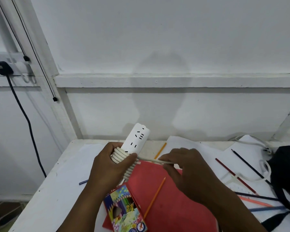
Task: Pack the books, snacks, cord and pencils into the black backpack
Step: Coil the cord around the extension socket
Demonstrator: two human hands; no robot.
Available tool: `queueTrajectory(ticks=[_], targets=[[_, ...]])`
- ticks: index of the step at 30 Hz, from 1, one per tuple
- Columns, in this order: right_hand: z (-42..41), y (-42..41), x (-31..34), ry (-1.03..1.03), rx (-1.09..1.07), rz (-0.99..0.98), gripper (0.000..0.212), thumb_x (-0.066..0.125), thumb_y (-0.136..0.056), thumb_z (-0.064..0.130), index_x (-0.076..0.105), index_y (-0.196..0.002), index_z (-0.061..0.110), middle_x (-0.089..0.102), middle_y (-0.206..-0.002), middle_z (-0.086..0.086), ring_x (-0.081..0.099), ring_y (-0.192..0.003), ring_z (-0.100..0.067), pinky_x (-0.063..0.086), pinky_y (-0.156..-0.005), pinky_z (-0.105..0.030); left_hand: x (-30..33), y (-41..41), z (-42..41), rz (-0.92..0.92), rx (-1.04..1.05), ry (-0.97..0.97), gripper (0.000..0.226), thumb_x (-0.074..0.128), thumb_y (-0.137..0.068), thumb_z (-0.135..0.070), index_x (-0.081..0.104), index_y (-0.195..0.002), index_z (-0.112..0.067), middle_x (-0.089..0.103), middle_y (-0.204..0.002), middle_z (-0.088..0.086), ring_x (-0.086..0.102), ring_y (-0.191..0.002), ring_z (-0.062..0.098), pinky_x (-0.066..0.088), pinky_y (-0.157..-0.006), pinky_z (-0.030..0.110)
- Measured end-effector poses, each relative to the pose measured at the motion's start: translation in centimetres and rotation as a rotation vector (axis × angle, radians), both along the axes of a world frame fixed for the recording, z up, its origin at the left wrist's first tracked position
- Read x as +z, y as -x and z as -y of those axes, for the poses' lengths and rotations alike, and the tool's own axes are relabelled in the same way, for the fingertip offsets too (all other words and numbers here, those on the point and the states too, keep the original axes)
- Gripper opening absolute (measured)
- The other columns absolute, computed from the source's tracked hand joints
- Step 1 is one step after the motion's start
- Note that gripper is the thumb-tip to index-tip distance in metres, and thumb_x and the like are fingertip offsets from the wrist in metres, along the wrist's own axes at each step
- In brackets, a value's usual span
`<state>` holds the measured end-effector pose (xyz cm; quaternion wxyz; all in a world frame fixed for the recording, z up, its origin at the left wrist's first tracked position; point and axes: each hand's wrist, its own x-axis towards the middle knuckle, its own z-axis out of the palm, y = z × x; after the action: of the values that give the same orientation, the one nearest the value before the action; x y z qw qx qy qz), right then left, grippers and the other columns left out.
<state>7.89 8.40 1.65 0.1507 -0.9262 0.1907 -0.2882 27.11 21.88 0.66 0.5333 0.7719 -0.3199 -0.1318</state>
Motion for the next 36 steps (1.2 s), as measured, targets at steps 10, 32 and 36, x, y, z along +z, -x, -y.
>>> queueTrajectory(ticks=[10, 32, 36], targets=[[0.5, -2.3, 2.4, 0.089, 0.128, 0.111, 0.017, 0.065, -0.083, 0.022, 0.075, -0.091, 0.033, 0.057, -0.082, 0.017, 0.052, -0.08, -0.004, 0.038, -0.076, -0.031, 1.2, 0.8, 0.0, 0.197, -0.335, -0.07, 0.047, 0.089, -0.07, -0.041, 0.061, -0.107, -0.032, 0.067, -0.095, -0.017, 0.066, -0.082, 0.005, 0.053, -0.061, 0.018], [2.3, -2.6, -0.4, -1.111, 0.242, 0.239, 0.08, 0.035, -0.07, 0.094, 0.073, -0.11, 0.035, 0.073, -0.108, 0.0, 0.069, -0.095, -0.017, 0.052, -0.089, -0.037, 2.2, 1.1, -0.6, -0.228, -0.38, 0.185, 0.062, 0.085, -0.056, -0.037, 0.053, -0.106, -0.019, 0.076, -0.089, 0.009, 0.075, -0.078, 0.028, 0.058, -0.063, 0.035], [1.0, -3.0, -2.0, -1.119, 0.233, 0.153, 0.083, 0.037, -0.074, 0.09, 0.069, -0.113, 0.025, 0.066, -0.09, 0.001, 0.052, -0.061, -0.014, 0.042, -0.058, -0.027, 2.3, 1.2, -0.3, -0.225, -0.279, 0.219, 0.071, 0.086, -0.072, -0.021, 0.049, -0.13, -0.039, 0.077, -0.098, 0.003, 0.075, -0.086, 0.021, 0.058, -0.067, 0.031]])
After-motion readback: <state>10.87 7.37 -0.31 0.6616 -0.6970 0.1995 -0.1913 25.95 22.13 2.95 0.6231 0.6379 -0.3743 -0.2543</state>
